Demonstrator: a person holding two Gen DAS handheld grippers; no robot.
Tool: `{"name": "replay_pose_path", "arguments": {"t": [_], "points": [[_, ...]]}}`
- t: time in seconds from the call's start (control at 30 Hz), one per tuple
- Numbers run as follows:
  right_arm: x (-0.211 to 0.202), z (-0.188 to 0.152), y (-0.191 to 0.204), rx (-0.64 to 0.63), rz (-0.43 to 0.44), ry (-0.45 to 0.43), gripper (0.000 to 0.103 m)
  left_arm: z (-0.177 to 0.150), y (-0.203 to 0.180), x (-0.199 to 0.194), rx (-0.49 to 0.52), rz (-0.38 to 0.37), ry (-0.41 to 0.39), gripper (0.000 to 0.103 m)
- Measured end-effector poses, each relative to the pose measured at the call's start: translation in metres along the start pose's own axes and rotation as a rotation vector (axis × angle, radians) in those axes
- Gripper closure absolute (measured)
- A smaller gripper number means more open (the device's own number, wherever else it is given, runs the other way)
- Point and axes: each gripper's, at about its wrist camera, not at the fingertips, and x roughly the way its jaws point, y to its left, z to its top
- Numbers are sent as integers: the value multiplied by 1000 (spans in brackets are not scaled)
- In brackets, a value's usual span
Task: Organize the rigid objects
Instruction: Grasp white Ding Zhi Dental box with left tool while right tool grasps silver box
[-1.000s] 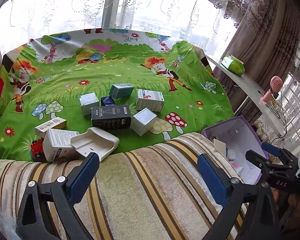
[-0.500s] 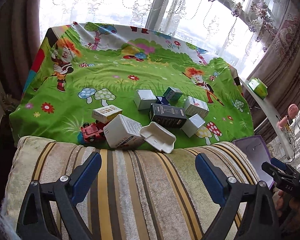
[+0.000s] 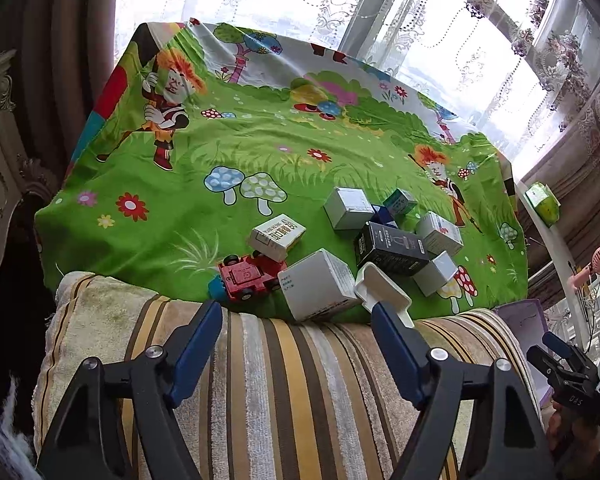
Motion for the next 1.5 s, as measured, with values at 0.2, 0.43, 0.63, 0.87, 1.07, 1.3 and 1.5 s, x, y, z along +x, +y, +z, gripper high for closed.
{"name": "replay_pose_path", "arguments": {"t": [0.2,0.43,0.63,0.87,1.07,1.3,1.5], "points": [[16,9,16,-42,21,27,4,23,17,16,-39,-1,25,30],[34,25,31,-100,10,39,4,49,32,47,-74,-26,98,32],[55,37,42,-136,23,76,4,68,31,73,-51,-30,176,32],[75,52,48,-150,33,92,5,84,1,100,138,67,248,32],[94,62,55,-186,29,114,5,86,-17,119,275,152,301,32],[120,73,66,-254,14,152,5,84,-28,131,352,206,337,32],[140,80,71,-278,3,190,16,79,-31,139,396,242,357,52]]}}
